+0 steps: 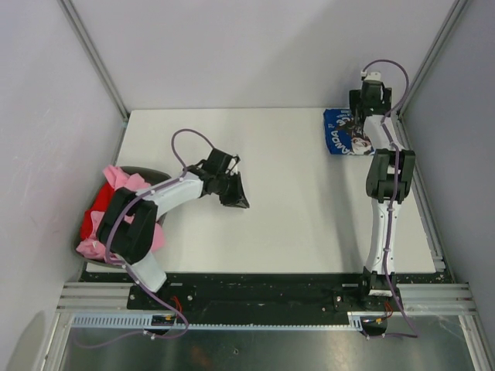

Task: Fold and stack the t-shirts
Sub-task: Put the neatly folded tshirt into the corner of the board with the right arm

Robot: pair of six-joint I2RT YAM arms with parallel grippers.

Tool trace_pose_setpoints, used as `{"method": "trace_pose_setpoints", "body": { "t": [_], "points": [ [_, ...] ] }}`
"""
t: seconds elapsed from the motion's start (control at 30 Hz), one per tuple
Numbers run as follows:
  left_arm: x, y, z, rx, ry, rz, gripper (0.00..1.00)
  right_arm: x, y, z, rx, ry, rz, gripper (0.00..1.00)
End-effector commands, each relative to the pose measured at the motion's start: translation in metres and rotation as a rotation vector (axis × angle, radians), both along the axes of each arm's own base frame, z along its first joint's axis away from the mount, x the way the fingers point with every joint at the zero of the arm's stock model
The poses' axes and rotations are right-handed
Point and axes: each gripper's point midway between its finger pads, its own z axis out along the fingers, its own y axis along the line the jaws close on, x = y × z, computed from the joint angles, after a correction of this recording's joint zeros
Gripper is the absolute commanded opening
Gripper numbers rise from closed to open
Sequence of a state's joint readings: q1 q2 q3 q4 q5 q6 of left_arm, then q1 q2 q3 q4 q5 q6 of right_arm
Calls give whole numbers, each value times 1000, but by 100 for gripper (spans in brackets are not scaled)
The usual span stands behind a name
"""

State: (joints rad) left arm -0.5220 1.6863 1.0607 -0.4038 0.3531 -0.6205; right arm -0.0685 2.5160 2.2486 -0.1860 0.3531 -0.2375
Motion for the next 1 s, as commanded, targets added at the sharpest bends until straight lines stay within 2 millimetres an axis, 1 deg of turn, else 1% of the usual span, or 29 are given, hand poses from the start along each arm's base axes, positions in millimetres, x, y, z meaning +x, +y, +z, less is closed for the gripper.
{"method": "trace_pose_setpoints", "body": {
  "t": [0.0, 0.03, 0.1, 0.17, 0.2, 0.3, 0.33, 0.4, 0.47, 0.53, 0.57, 0.6, 0.63, 0.67, 0.73, 0.8, 0.9, 0.97],
  "points": [
    [19, 10, 38, -24, -141, 16, 13, -24, 44, 117, 59, -185, -26, 99],
    [21, 13, 41, -20, -157, 24, 13, -32, 57, 122, 83, -185, -23, 100],
    [23, 20, 48, -15, -189, 37, 14, -51, 89, 128, 145, -165, 3, 99],
    [24, 26, 56, -2, -227, 52, 15, -75, 123, 133, 244, -149, 38, 99],
    [22, 29, 59, 1, -242, 58, 16, -90, 143, 140, 303, -147, 69, 99],
    [16, 38, 73, -1, -295, 80, 19, -144, 193, 127, 478, -93, 143, 99],
    [14, 41, 77, -1, -313, 85, 20, -163, 209, 119, 535, -70, 172, 99],
    [7, 51, 81, 12, -348, 99, 27, -203, 236, 104, 660, -23, 218, 99],
    [-1, 60, 83, 26, -380, 109, 37, -239, 258, 92, 753, 31, 271, 99],
    [-8, 69, 85, 36, -410, 126, 55, -272, 275, 78, 799, 88, 308, 99],
    [-12, 73, 86, 37, -424, 135, 67, -286, 280, 77, 815, 101, 327, 99],
    [-16, 76, 88, 33, -436, 143, 83, -298, 284, 73, 826, 121, 335, 100],
    [-20, 79, 89, 28, -448, 151, 91, -309, 287, 73, 844, 130, 354, 99],
    [-24, 83, 92, 21, -465, 162, 95, -319, 288, 71, 861, 140, 362, 99],
    [-29, 89, 94, 21, -490, 180, 98, -333, 285, 74, 884, 131, 368, 99],
    [-34, 95, 98, 20, -520, 197, 99, -343, 282, 80, 896, 114, 378, 99],
    [-39, 101, 101, 16, -551, 214, 100, -351, 277, 84, 895, 99, 380, 99],
    [-42, 103, 101, 11, -560, 216, 99, -354, 276, 84, 898, 107, 379, 99]
  ]
}}
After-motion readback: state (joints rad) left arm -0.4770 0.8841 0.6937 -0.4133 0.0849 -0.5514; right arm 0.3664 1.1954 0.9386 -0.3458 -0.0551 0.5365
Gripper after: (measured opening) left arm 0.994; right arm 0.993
